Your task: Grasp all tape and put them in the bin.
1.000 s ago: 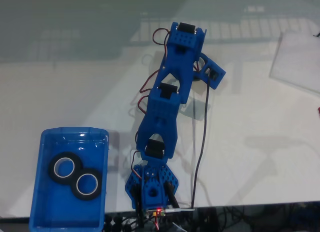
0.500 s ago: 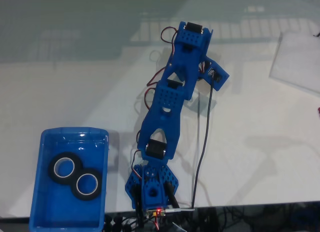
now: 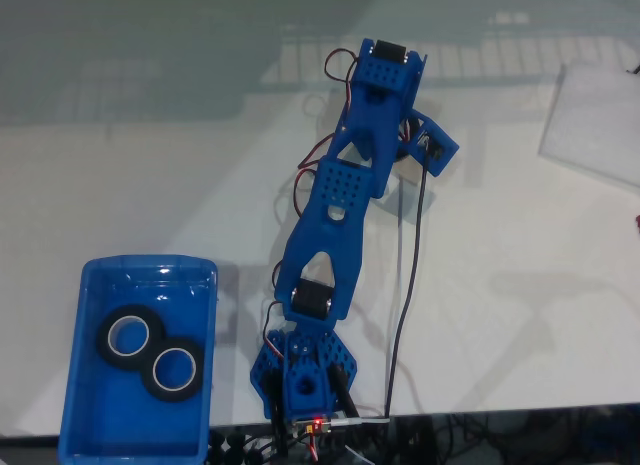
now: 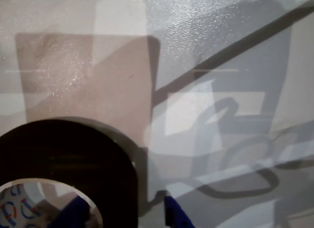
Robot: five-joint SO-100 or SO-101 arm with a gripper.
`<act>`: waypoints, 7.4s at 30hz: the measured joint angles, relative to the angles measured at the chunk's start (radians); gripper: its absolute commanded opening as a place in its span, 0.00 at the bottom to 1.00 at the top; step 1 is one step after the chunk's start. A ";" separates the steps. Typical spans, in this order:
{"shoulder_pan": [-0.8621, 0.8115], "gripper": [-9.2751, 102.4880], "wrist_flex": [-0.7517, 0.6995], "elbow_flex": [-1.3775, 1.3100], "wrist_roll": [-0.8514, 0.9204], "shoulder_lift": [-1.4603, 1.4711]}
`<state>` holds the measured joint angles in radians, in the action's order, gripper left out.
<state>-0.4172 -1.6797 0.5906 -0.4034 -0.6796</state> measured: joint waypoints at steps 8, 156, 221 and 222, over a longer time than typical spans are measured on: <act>0.000 0.08 -0.003 -0.008 0.008 0.006; 0.279 0.08 0.598 2.172 0.416 -2.442; 0.288 0.08 0.595 2.428 0.515 -2.628; 0.288 0.08 0.595 2.428 0.515 -2.628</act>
<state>-0.1289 -1.0845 3.0189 0.1120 -3.3073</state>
